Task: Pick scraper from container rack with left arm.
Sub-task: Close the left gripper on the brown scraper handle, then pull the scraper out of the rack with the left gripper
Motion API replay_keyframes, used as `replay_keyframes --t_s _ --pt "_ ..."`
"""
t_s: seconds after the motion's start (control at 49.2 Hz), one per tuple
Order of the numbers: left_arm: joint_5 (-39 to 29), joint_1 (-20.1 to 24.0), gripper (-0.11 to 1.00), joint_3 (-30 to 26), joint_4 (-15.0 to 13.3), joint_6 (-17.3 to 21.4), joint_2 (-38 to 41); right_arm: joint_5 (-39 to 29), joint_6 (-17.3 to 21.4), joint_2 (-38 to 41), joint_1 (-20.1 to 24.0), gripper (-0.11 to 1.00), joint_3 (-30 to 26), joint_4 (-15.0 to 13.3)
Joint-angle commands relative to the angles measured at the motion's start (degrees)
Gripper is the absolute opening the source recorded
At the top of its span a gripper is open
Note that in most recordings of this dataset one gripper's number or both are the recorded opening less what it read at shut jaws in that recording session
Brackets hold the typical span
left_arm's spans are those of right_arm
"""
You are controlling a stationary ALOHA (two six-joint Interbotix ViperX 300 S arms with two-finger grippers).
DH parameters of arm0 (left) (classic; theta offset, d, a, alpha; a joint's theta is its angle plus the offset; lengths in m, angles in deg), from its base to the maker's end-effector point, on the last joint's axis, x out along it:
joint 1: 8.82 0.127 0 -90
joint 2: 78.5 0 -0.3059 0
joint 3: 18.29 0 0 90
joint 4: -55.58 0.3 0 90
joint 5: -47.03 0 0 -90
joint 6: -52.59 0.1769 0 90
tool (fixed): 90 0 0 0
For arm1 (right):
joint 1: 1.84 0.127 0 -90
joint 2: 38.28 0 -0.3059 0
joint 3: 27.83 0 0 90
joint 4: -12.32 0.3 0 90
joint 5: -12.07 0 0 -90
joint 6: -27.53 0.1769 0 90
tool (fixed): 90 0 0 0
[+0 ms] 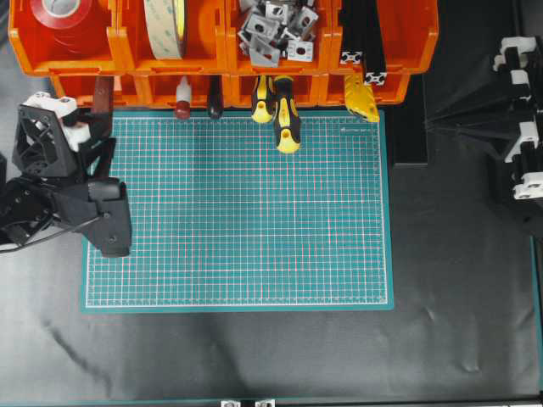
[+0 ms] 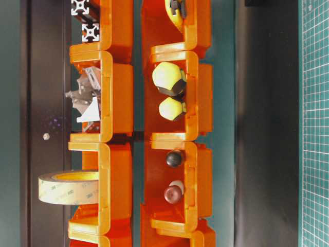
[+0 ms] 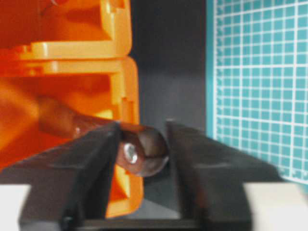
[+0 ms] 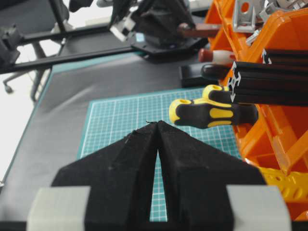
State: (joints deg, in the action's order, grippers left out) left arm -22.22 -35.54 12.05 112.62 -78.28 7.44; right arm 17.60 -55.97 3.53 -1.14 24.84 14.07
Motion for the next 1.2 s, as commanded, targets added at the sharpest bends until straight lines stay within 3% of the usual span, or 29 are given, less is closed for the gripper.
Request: replay_keyframes --t_s 0.0,0.366,0.691,0.996,1.179 --pt "0.0 0.09 0.28 -0.97 0.44 0.26 -0.97 0.44 -0.09 0.44 0.09 0.01 -0.7 0.0" --pt "-0.97 -0.79 0.28 -5.1 0.53 1.41 -0.97 0.44 -0.26 0.35 0.09 0.01 -0.53 -0.09" --pt "-12.04 -6.24 0.22 -12.39 0.53 6.42 -0.97 0.53 -0.44 0.09 0.09 0.01 -0.35 -0.35" --pt "-18.11 -12.22 0.21 -19.78 0.53 6.33 -2.11 0.53 -0.44 -0.53 0.09 0.01 0.0 -0.44" --pt "-26.02 -16.35 0.21 -23.2 0.53 6.42 -3.43 0.53 -0.53 -0.97 0.09 0.01 0.18 -0.44"
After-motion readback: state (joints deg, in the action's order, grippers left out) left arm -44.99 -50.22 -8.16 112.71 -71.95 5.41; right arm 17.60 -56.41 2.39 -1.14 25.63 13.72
